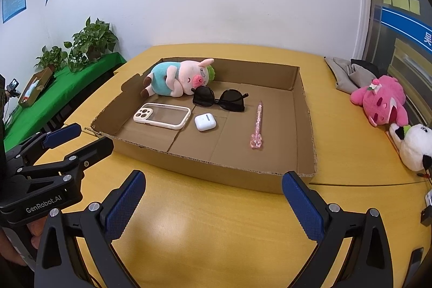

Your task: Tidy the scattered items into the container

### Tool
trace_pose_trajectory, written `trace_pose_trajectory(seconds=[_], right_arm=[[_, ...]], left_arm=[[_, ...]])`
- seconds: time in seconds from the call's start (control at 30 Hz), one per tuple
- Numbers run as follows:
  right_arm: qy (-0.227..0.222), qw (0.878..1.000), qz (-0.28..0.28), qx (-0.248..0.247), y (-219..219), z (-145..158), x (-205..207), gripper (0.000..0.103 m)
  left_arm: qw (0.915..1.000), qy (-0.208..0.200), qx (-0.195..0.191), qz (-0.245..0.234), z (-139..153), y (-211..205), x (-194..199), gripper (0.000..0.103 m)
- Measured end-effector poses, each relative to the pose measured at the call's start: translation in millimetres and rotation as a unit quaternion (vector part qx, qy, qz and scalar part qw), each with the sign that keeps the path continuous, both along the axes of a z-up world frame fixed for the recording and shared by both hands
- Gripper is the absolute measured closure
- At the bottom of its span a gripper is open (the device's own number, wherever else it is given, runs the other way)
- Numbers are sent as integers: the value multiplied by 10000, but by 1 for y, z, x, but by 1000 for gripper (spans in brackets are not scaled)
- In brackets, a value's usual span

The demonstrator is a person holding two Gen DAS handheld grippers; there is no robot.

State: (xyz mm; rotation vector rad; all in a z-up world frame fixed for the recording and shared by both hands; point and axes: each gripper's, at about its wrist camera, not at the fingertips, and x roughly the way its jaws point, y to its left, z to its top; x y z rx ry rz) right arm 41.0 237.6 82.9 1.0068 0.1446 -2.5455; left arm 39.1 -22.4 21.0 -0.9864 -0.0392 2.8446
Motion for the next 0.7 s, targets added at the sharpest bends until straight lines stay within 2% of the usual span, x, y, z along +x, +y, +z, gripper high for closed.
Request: trace_pose_trajectory(seconds=[0.4, 0.57, 0.7], right_arm=[[-68, 9998, -163, 6, 8, -6, -16, 0], [-170, 9997, -130, 72, 5, -13, -26, 0], [-214, 9996, -115, 105, 3, -18, -30, 0]], left_arm=[[9995, -236, 3, -194, -11, 8, -19, 24], [9987, -444, 221, -140, -19, 3, -26, 24], [9989, -451, 159, -7, -22, -1, -29, 24]])
